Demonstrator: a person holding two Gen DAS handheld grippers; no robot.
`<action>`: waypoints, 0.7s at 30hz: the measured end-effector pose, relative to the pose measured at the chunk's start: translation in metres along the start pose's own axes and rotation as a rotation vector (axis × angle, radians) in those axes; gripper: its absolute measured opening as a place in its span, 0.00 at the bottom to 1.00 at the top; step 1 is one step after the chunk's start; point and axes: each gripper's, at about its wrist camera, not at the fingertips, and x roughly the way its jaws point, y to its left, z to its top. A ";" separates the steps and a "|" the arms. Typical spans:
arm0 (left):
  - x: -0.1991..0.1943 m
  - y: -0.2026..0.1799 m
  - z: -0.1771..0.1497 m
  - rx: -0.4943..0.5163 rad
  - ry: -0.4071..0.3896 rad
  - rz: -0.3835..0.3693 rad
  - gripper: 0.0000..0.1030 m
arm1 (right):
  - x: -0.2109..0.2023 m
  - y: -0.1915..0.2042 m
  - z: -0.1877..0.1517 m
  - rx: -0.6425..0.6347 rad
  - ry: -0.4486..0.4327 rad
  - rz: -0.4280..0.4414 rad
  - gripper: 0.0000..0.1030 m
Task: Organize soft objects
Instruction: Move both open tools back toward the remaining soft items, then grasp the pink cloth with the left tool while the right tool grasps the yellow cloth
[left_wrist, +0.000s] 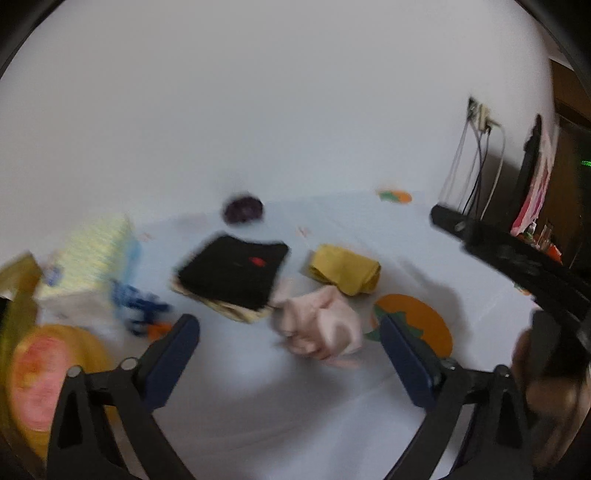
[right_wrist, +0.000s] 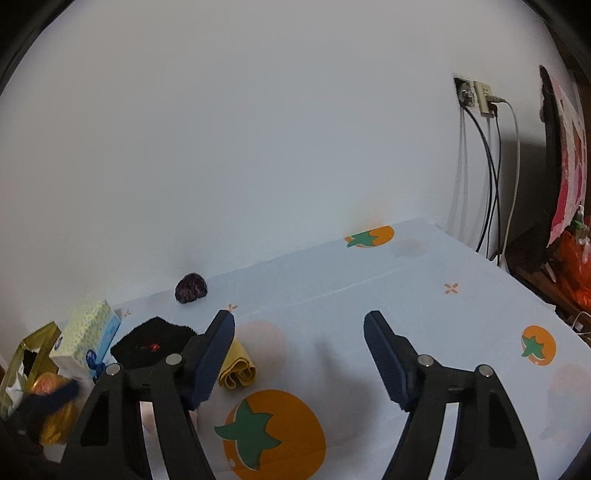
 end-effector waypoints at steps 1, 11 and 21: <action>0.009 -0.002 0.002 -0.014 0.037 0.002 0.89 | -0.002 -0.001 0.001 0.002 -0.007 -0.002 0.72; 0.042 -0.002 0.006 -0.125 0.159 -0.033 0.40 | -0.003 -0.006 0.006 0.014 -0.015 0.016 0.73; -0.011 0.024 -0.019 -0.137 0.080 -0.157 0.24 | 0.027 0.001 -0.004 -0.011 0.119 0.078 0.72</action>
